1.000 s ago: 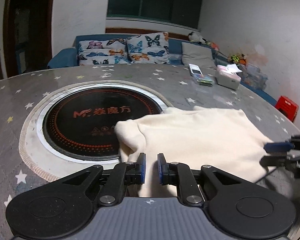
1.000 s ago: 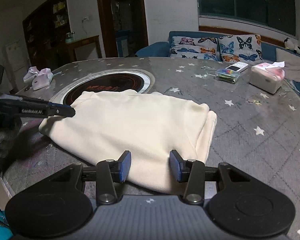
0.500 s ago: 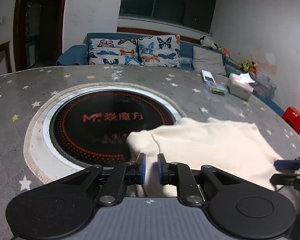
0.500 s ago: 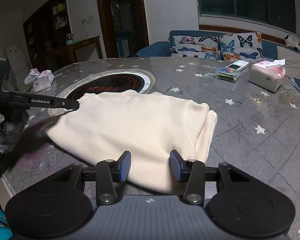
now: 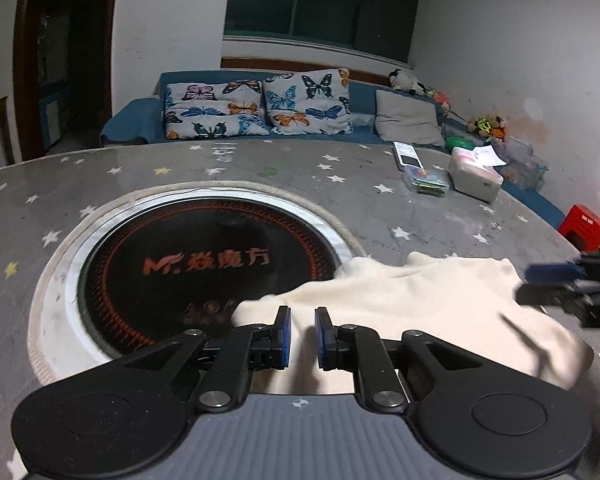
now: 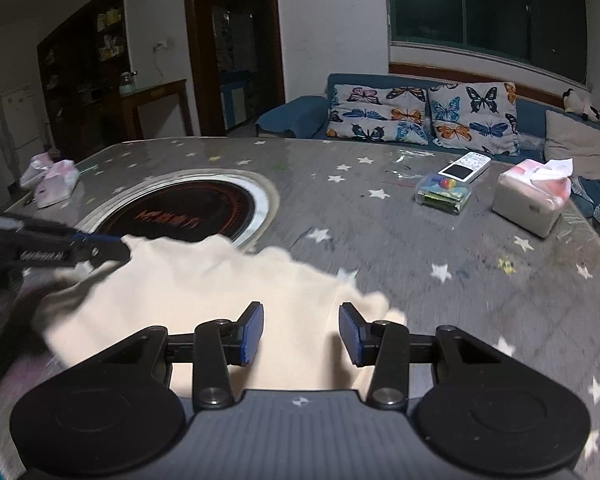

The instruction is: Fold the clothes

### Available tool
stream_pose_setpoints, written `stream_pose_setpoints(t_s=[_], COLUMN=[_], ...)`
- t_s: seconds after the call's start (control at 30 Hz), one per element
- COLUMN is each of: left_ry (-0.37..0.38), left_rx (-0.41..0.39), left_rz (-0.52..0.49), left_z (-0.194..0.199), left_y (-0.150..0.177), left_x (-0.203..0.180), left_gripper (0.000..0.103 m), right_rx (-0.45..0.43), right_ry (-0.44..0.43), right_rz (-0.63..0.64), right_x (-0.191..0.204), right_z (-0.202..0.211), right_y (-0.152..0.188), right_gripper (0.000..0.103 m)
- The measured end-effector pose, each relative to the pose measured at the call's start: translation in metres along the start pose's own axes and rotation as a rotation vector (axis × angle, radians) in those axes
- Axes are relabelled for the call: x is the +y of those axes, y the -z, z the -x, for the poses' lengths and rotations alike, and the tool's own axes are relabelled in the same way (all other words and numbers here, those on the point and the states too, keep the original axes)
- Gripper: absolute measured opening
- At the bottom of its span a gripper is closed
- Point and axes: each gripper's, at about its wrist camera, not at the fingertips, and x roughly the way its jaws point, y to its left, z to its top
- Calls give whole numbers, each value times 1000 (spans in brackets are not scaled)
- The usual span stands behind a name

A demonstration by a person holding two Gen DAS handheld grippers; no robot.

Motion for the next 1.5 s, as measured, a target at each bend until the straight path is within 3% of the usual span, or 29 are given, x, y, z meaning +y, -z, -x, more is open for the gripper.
stream_pose_setpoints(t_s=[0.13,0.3,0.67,0.83,0.93,1.13,1.3,1.5], left_ry=[-20,-28,-35,-49,-62,-99,-92,-53], left_rx=[27,39,28,23,25,24,29,56], left_rz=[-5,8,15,42,48,108,160,241], left_z=[-15,-20,-18,-4,6,25,41,50], left_y=[-1,0,-2,-3,0,8,13,19], left_x=[2,11,13,27,36,58,69,78], left_gripper=[15,15,15,18,29,29,36,40], right_rx=[33,49,58,33,21,29,48,67], right_ry=[12,24,40,24,-20,-143,-246,-283], right_rz=[-28,-54,-49,18,81,235,393,565], right_x=[-11,-20,-17,1,23,82,140,189], right_z=[-24,-27,-28,-11,0,6,2,-6], right_y=[-3,2,0,-7,-11,-10,-2,10], right_gripper=[41,33,33,38,41,44,45,45])
